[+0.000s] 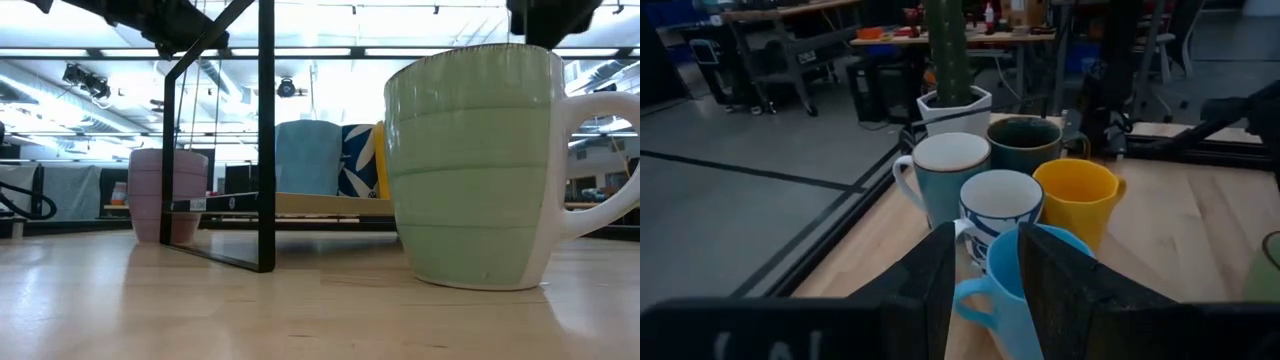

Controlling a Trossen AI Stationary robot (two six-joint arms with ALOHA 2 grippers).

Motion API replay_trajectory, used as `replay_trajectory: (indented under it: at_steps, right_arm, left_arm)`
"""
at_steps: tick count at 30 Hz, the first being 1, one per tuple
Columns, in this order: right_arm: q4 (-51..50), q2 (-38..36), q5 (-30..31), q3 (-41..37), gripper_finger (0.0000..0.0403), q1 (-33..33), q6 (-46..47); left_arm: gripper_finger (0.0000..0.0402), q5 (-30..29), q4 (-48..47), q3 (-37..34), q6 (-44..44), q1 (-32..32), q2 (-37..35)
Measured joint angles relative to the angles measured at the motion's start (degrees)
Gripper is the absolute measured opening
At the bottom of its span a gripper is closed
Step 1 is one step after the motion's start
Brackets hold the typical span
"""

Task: Place coffee mugs
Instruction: Put the white-green mug on the shelf

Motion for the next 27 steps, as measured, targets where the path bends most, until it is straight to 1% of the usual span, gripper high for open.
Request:
replay_trajectory:
  at_steps: [4,12,15,19,24,27]
  right_arm:
    - [-1.0,0.94,0.0,1.62,0.0195,1.21,2.87]
    - [-2.78,0.94,0.34,1.66,0.0195,3.97,8.75]
    - [-3.58,0.94,3.17,1.66,0.0195,5.66,11.04]
    - [-7.13,0.94,7.4,1.64,0.0195,8.05,14.62]
    - [-10.1,1.35,9.18,1.62,0.0195,9.95,20.26]
    - [-9.81,2.95,9.09,1.47,0.0195,10.89,21.17]
  left_arm:
    - [0.0119,0.0,0.17,0.0,0.12,0.0,0.05]
    - [0.0119,0.0,-0.17,0.0,0.27,0.0,0.05]
    - [0.0119,0.0,-0.07,0.0,1.11,0.0,0.05]
    - [0.0119,-0.01,0.43,0.0,4.86,0.02,0.05]
    - [0.0119,-0.04,0.5,0.0,8.62,0.88,0.05]
    - [0.0119,-0.07,0.41,0.0,9.34,1.13,0.05]
